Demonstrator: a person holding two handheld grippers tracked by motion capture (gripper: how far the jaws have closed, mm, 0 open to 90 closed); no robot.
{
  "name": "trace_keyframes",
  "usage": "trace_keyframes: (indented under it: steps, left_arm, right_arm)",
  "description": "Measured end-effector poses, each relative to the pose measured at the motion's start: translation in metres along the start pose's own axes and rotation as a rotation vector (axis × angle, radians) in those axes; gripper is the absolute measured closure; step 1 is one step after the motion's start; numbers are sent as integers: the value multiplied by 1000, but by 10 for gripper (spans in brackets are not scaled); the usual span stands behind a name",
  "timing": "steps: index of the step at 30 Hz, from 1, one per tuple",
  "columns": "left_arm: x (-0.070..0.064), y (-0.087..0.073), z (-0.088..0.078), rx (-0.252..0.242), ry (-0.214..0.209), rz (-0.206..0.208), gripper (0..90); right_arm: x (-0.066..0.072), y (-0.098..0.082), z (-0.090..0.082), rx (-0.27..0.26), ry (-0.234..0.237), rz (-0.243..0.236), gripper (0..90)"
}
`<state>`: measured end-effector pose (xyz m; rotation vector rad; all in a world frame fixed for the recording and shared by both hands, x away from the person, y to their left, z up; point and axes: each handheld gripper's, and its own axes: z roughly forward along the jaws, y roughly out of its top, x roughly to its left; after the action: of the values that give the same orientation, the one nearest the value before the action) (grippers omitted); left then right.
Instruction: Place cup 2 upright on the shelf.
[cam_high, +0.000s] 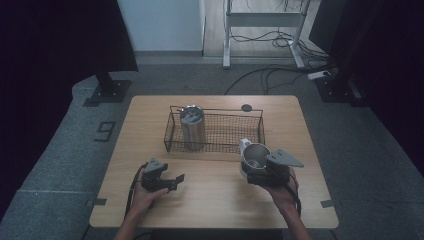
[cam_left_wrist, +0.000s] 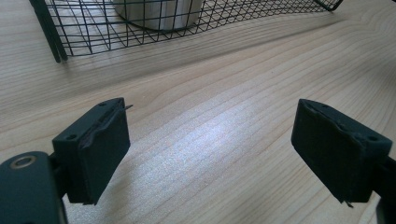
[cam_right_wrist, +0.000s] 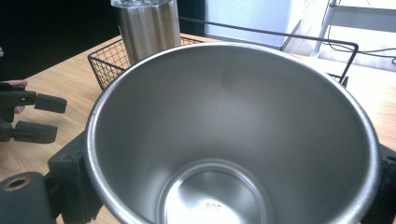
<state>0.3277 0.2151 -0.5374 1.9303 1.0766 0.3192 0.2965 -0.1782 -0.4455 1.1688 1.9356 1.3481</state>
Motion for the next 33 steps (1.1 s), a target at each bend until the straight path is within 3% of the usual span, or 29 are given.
trace_keyframes:
  steps: [33]
  left_arm:
    - [0, -1, 1, 5, 3, -1, 129]
  right_arm:
    - [-8, 19, 19, 4, 15, 8, 68]
